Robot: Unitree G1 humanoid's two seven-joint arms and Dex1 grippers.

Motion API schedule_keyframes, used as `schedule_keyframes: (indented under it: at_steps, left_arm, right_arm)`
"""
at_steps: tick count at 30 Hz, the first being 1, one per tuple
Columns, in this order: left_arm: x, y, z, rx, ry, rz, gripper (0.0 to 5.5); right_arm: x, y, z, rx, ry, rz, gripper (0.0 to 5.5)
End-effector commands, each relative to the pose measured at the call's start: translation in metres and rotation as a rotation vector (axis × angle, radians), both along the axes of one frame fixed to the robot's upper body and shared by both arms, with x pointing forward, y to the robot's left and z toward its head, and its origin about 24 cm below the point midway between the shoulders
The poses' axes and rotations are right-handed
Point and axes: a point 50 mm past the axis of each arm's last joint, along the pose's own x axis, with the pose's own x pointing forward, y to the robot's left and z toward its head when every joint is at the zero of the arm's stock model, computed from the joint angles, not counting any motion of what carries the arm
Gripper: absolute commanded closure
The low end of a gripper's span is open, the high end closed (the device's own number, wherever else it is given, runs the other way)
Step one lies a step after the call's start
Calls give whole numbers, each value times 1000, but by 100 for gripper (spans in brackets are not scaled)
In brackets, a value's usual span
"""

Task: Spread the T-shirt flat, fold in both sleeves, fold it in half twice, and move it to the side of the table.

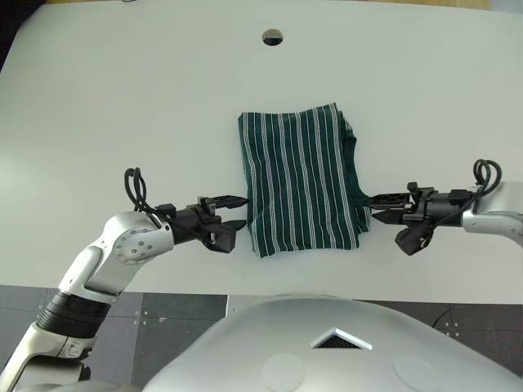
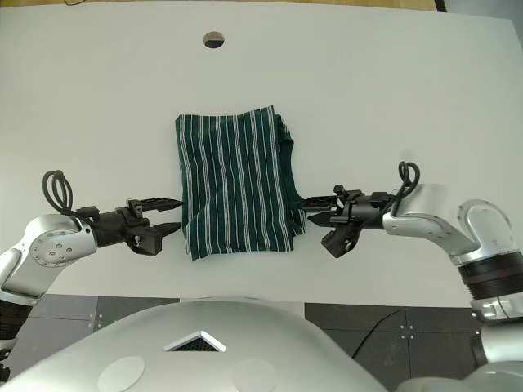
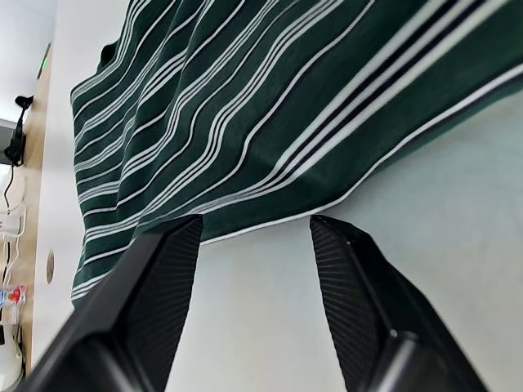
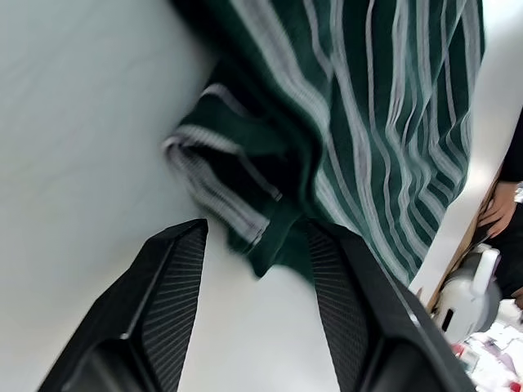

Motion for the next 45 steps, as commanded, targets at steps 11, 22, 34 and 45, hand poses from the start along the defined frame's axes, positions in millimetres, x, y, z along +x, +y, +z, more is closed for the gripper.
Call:
schedule_keyframes:
  at_steps: [11,22,34,45]
  left_arm:
    - [-9,-6,-16,133,112,-160,300]
    - [-15,-1,-19,183,187,-244,499]
    - [23,9,8,-104,418,109,540]
    - [98,7,26,-469,594,623,540]
  right_arm:
    - [-7,28,-10,19,9,191,351]
    - [-8,27,-17,84,183,28,534]
    - [24,28,27,491,739,-513,536]
    - [89,18,30,610,755,-975,536]
